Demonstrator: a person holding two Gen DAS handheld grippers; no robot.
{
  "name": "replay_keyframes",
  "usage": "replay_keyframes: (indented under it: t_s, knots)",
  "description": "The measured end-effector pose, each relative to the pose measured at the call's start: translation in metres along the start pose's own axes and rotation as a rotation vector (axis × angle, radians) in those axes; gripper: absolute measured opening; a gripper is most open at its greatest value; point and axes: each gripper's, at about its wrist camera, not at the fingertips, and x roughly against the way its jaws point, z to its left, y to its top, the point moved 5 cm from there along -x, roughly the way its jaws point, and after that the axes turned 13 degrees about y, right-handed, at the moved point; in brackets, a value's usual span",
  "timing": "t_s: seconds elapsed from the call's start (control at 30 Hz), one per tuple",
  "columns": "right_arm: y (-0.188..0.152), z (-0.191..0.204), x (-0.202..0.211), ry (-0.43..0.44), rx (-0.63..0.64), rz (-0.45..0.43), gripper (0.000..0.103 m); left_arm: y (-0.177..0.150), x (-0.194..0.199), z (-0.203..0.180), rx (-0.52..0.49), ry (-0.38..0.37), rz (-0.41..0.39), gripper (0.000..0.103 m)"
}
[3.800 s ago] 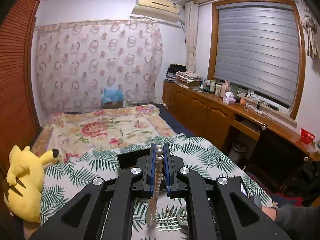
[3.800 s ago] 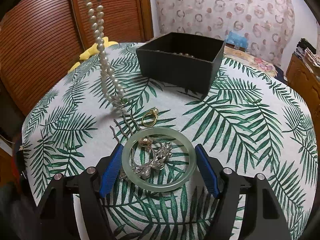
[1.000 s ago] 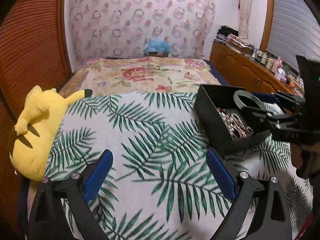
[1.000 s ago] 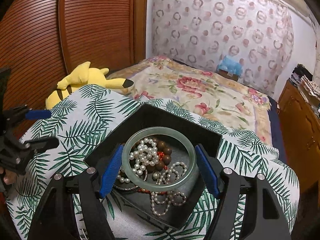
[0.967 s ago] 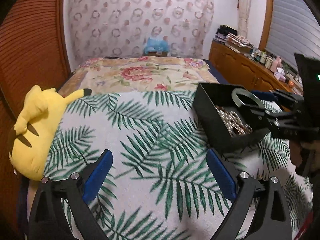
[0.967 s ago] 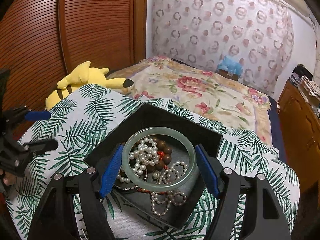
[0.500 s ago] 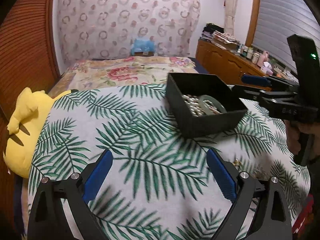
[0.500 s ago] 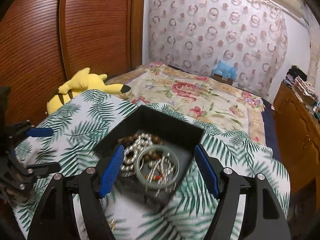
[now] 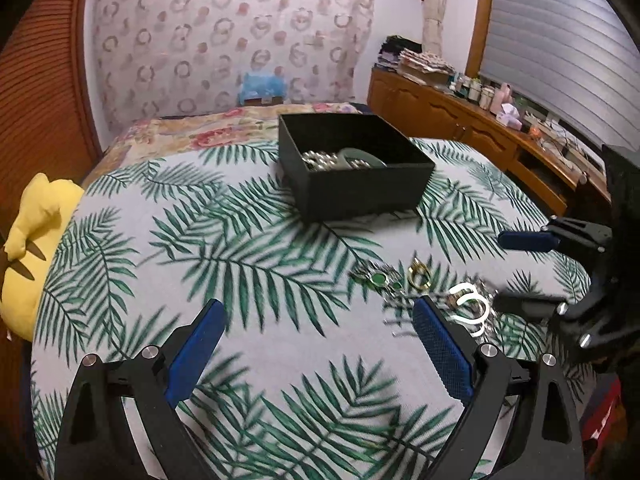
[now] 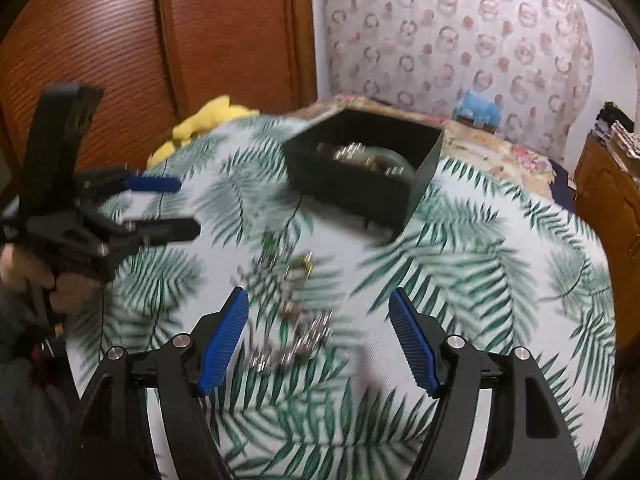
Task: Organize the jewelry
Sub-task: 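Open the right tool over the box and move both tools back to the cloth, then grasp the silver hair comb with the right tool while the left tool grasps green earrings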
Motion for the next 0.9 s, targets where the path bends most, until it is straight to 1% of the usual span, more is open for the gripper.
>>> replay_keyframes:
  t_s: [0.13,0.27,0.4,0.43,0.47,0.5,0.57,0.9]
  knots:
    - [-0.006,0.009,-0.010,0.018,0.030,0.036,0.075,-0.006,0.000,-0.008,-0.021,-0.012,0.011,0.091]
    - [-0.008,0.014,-0.019,0.012,0.059,0.069,0.075,-0.009,0.000,-0.013,-0.031,-0.016,0.015,0.091]
    - [-0.013,0.015,-0.026,-0.025,0.086,0.106,0.075,-0.009,-0.001,-0.012,-0.026,-0.016,0.017,0.091]
    - [-0.013,0.015,-0.027,-0.029,0.090,0.107,0.075,-0.009,-0.001,-0.012,-0.025,-0.016,0.017,0.091]
    - [-0.013,0.014,-0.027,-0.026,0.089,0.107,0.069,-0.009,-0.001,-0.011,-0.021,-0.017,0.016,0.091]
    - [-0.014,0.014,-0.027,-0.012,0.081,0.103,0.060,-0.009,-0.001,-0.011,-0.018,-0.017,0.016,0.091]
    - [-0.014,0.012,-0.025,-0.006,0.070,0.089,0.055,-0.009,-0.001,-0.010,-0.013,-0.020,0.015,0.091]
    - [-0.004,0.013,-0.010,-0.005,0.072,0.033,0.055,-0.011,-0.003,-0.009,-0.003,-0.026,0.024,0.091]
